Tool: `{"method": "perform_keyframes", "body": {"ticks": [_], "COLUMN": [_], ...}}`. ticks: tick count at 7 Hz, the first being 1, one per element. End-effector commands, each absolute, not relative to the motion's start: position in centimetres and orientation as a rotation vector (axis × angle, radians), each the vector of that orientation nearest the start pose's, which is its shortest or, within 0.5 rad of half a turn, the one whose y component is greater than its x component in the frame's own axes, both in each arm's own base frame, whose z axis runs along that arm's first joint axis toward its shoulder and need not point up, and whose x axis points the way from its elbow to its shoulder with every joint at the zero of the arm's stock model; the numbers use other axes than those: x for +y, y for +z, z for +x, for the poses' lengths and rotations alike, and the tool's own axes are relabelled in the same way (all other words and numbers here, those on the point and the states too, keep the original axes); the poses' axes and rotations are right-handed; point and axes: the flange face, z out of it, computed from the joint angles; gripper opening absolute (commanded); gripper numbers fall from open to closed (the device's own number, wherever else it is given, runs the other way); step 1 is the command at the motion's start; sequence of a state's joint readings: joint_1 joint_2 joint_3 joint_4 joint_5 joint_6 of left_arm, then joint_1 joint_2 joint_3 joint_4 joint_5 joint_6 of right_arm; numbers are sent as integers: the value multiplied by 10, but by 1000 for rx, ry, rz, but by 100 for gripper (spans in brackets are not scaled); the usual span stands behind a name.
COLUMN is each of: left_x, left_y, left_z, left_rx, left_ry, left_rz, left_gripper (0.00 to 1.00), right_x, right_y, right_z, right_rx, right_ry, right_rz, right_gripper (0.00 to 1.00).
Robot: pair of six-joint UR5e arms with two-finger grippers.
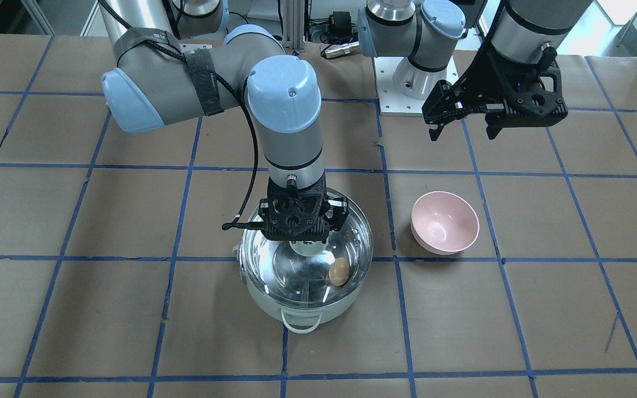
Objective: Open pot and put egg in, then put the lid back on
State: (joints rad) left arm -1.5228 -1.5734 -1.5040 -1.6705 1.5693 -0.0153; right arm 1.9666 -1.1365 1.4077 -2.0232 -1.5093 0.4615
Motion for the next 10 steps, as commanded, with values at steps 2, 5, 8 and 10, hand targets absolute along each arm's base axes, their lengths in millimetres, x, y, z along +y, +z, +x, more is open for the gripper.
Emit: {"method": "perform_keyframes", "body": {"ticks": [2, 5, 8, 10], "left_x": [-494, -494, -494, -494], "left_y": [510, 510, 510, 509], "left_z": [-110, -110, -111, -112], "left_rx": [3142, 3142, 3143, 3146], "left_ry": [55, 55, 55, 58], "left_rz": [-99, -99, -97, -94], "left_gripper": [100, 100, 100, 100], "right_x": [-568, -570, -572, -567], "right_y": [359, 372, 453, 493], "right_z": [384, 379, 286, 200], "right_rx": [3012, 2997, 2978, 3034], "right_ry": [-288, -323, -397, -362], "right_rz": [98, 108, 275, 208], "right_gripper": [62, 75, 84, 100]}}
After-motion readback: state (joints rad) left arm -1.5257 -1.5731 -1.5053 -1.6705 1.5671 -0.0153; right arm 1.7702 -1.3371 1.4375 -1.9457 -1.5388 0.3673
